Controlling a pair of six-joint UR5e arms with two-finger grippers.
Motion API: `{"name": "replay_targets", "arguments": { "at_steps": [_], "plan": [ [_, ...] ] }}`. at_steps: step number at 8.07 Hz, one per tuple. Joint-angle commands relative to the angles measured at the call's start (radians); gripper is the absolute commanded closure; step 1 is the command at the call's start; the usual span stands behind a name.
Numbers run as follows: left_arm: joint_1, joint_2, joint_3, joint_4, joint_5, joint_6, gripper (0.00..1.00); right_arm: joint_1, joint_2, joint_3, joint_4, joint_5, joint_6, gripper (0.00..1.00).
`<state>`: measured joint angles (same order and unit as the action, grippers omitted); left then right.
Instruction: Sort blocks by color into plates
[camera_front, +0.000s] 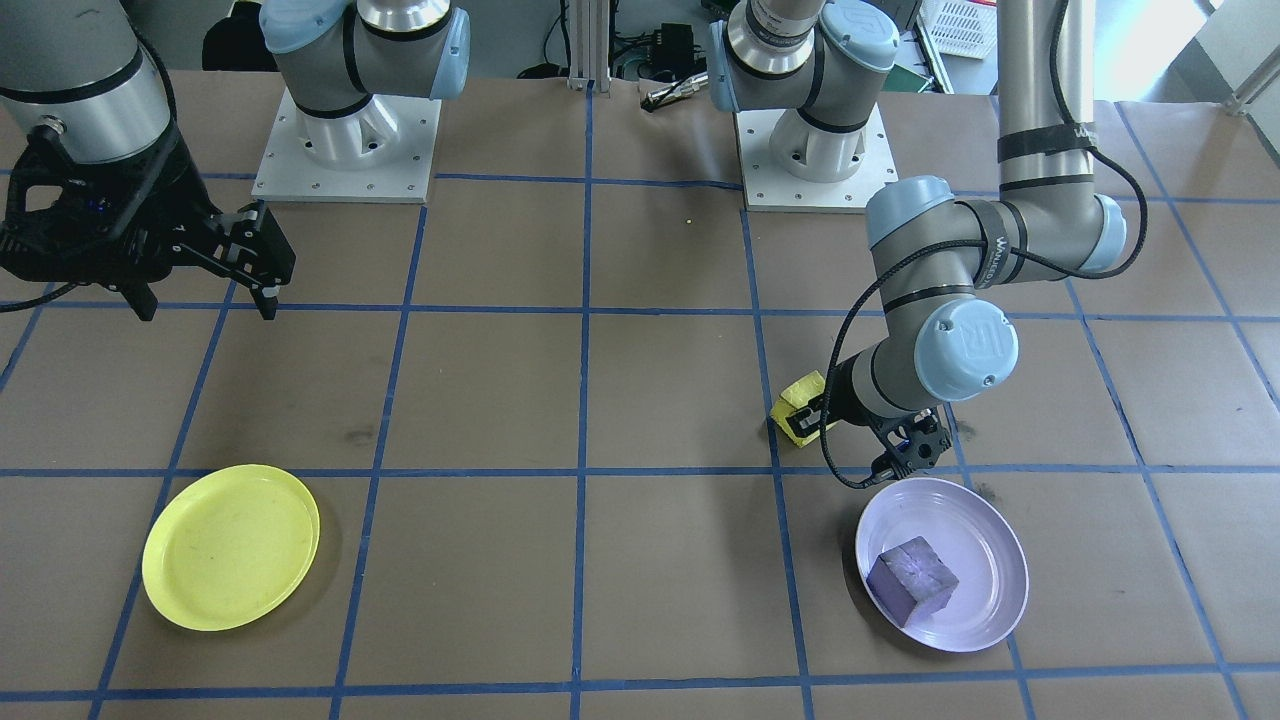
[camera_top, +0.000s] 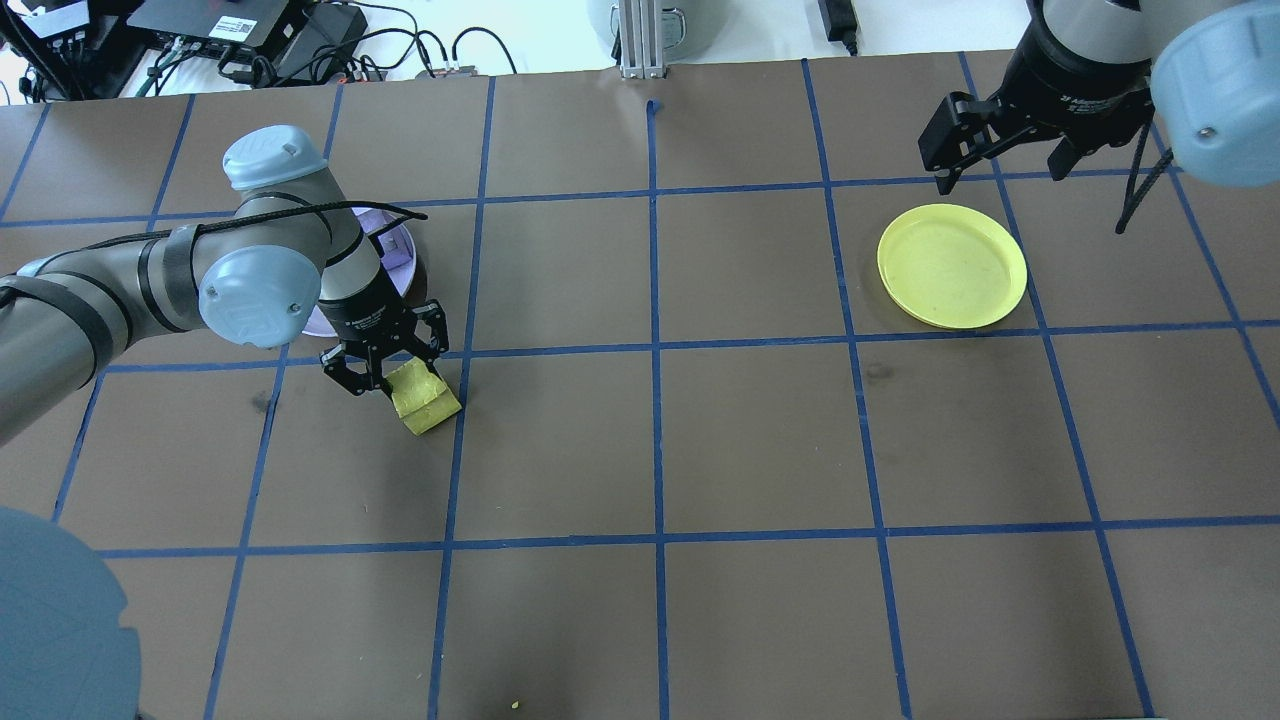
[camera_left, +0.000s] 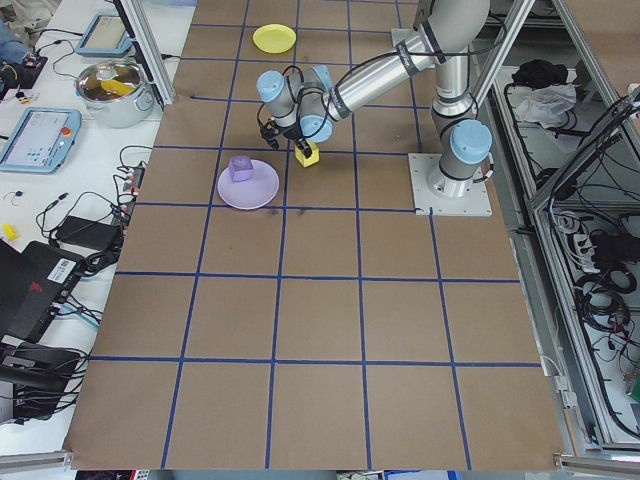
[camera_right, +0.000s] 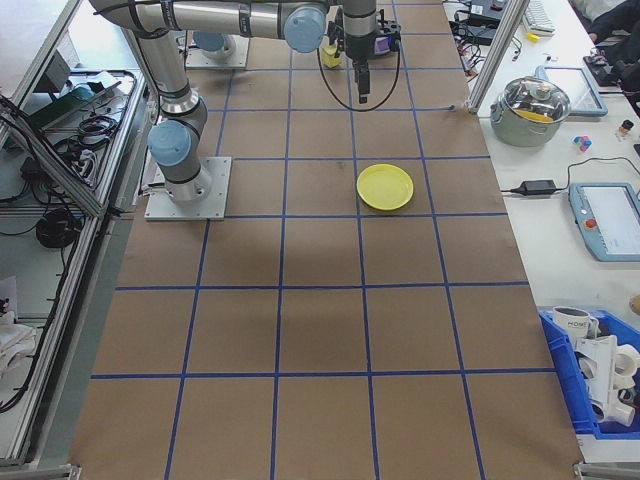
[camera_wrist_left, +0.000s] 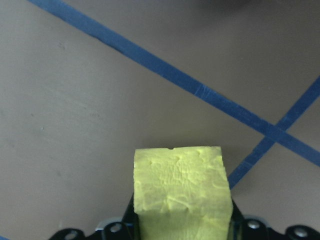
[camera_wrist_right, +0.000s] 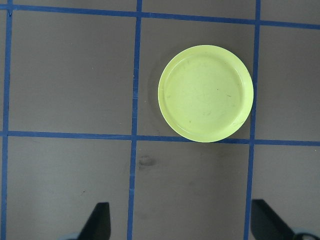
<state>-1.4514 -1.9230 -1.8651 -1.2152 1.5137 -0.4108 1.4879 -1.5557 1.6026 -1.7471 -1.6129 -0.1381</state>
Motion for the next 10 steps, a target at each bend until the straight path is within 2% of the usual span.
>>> {"name": "replay_targets", "arguments": {
  "at_steps": [1, 3, 6, 7, 8, 10],
  "plan": [
    [-0.01, 0.012, 0.003, -0.006, -0.003, -0.014, 0.51, 0.0, 0.0, -0.001, 0.0, -0.001, 0.0, 0.0],
    [-0.11, 0.038, 0.027, -0.021, -0.016, -0.013, 0.5, 0.0, 0.0, -0.001, 0.001, -0.001, 0.0, 0.0],
    [-0.275, 0.093, 0.101, -0.061, -0.122, -0.041, 0.49, 0.0, 0.0, -0.001, -0.006, -0.001, 0.0, 0.0],
    [-0.317, 0.116, 0.137, -0.094, -0.191, -0.075, 0.49, 0.0, -0.001, -0.001, -0.006, -0.001, 0.0, 0.0],
    [-0.358, 0.119, 0.177, -0.13, -0.199, -0.075, 0.49, 0.0, 0.0, -0.001, -0.008, -0.002, 0.0, 0.0],
    [-0.437, 0.116, 0.189, -0.136, -0.191, -0.08, 0.49, 0.0, 0.0, -0.001, -0.011, -0.002, 0.0, 0.0]
  ]
}}
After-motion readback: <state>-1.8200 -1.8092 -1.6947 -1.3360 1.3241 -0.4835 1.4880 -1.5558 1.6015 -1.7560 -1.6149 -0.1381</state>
